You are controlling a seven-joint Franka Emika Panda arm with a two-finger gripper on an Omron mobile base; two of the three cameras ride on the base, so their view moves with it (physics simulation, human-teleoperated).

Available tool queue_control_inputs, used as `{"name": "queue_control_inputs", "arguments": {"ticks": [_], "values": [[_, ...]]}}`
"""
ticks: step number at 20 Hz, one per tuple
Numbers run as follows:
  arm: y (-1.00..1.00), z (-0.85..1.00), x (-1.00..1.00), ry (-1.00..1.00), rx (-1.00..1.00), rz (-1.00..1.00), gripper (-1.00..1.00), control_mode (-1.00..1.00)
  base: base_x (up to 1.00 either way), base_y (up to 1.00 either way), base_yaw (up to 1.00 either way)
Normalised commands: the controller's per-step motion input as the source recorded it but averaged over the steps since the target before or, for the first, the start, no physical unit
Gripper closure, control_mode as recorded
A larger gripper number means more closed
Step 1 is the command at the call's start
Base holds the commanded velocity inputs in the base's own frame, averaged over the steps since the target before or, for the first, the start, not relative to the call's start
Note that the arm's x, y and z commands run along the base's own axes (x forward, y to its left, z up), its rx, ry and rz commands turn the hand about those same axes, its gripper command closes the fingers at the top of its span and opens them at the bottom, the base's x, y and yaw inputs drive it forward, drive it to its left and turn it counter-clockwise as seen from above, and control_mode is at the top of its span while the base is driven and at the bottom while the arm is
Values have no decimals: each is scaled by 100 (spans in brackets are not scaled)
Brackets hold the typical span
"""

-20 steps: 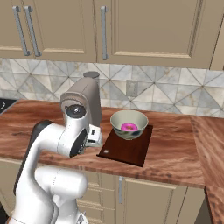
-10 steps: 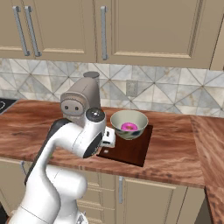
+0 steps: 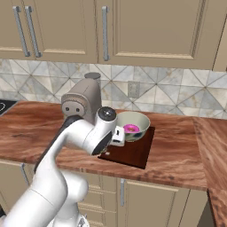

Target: Place the bowl with donut and the cupcake onto the tray.

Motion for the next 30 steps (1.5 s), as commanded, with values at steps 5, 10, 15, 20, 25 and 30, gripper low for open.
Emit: {"name": "queue_control_inputs", "arguments": {"ticks": [5,10,15,20,25,30], "values": [[-17,-27,25,0,0,0,100,-100,0,0,0],[-15,-32,23,0,0,0,100,-100,0,0,0],[-17,-29,25,0,0,0,100,-100,0,0,0],[-16,-17,25,0,0,0,100,-100,0,0,0],[-15,-22,23,0,0,0,100,-100,0,0,0],[-17,-30,21,0,0,0,100,-100,0,0,0]]}}
